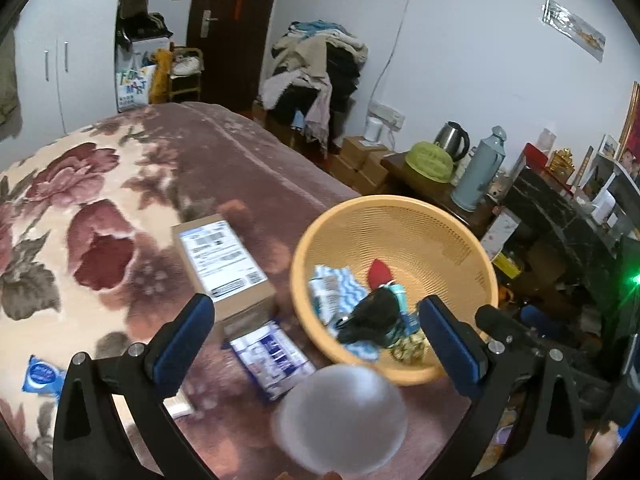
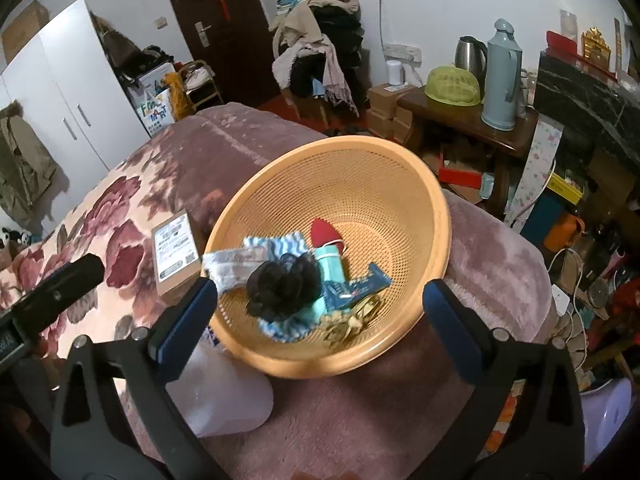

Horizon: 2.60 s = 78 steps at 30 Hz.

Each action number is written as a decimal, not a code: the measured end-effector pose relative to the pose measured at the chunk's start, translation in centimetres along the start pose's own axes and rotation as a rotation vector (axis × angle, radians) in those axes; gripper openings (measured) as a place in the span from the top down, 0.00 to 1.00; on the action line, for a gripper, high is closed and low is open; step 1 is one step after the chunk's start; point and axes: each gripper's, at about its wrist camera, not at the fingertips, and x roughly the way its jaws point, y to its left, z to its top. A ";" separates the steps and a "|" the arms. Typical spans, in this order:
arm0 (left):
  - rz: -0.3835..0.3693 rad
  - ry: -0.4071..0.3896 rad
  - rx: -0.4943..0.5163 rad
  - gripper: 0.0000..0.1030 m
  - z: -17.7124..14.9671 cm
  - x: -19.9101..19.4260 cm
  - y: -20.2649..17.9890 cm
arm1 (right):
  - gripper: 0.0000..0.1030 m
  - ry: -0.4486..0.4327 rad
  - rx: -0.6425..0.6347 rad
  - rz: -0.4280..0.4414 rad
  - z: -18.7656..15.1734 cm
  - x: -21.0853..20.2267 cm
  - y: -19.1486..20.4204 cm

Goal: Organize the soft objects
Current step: 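Withdraw both tools from the basket back toward the blanket, then grasp the blue alcohol wipes packet with the left tool while the right tool grasps the cotton swab packet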

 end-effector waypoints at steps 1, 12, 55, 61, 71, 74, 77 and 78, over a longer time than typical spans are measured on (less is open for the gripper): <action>0.006 0.001 -0.002 0.00 -0.3 -0.4 0.5 | 0.00 0.002 -0.005 0.003 -0.2 -0.1 0.3; 0.057 0.016 -0.058 0.00 -3.8 -3.2 5.9 | 0.00 0.007 -0.079 0.037 -2.4 -1.3 5.2; 0.268 0.076 -0.254 0.00 -18.9 -9.3 23.0 | 0.00 0.257 -0.392 0.169 -17.5 2.4 21.9; 0.267 0.110 -0.271 0.00 -20.6 -8.1 23.9 | 0.00 0.297 -0.394 0.158 -18.7 3.9 21.9; 0.272 0.141 -0.322 0.00 -22.2 -6.8 25.9 | 0.00 0.345 -0.393 0.141 -19.6 6.4 21.5; 0.285 0.143 -0.352 0.00 -22.5 -6.7 27.4 | 0.00 0.357 -0.395 0.130 -19.5 7.6 21.6; 0.301 0.146 -0.377 0.00 -22.7 -6.7 28.9 | 0.00 0.370 -0.392 0.128 -19.2 8.9 22.0; 0.307 0.147 -0.386 0.00 -22.7 -6.7 29.5 | 0.00 0.372 -0.392 0.129 -19.0 9.3 22.3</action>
